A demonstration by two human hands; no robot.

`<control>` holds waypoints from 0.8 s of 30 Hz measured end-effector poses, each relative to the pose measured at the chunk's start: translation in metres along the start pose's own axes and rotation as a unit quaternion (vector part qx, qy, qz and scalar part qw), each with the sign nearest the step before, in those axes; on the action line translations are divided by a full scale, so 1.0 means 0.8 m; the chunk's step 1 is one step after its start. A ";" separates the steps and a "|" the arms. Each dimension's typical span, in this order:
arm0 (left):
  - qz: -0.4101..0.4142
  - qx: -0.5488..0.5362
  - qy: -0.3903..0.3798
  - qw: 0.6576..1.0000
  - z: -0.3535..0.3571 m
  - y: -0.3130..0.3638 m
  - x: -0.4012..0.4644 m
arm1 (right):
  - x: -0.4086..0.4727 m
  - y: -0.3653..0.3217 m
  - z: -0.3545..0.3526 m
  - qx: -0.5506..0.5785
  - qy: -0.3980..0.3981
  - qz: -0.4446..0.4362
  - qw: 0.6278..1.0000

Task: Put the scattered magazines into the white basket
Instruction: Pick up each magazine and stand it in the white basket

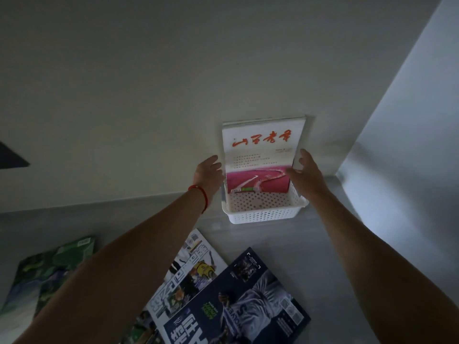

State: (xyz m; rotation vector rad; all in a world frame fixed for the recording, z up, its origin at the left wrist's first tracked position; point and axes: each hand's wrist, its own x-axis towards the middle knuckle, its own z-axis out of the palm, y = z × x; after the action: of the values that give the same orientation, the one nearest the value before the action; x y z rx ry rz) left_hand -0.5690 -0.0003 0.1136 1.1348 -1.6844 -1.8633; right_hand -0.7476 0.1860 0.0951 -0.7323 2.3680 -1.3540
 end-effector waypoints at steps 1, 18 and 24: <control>0.002 0.001 0.007 1.000 -0.007 -0.003 -0.009 | -0.012 -0.005 0.002 -0.007 -0.011 -0.009 1.000; 0.086 0.468 -0.025 0.879 -0.281 -0.254 -0.306 | -0.371 -0.007 0.244 -0.254 -0.194 -0.042 0.947; 0.064 0.615 -0.105 0.779 -0.310 -0.302 -0.336 | -0.410 0.032 0.231 -0.329 -0.135 0.232 0.905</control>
State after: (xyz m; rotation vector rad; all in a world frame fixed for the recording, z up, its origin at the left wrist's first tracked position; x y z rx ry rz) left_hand -0.1621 0.0892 -0.0226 1.1068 -3.1379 -0.6061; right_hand -0.3928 0.2547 -0.0135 -0.4169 2.5289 -0.2269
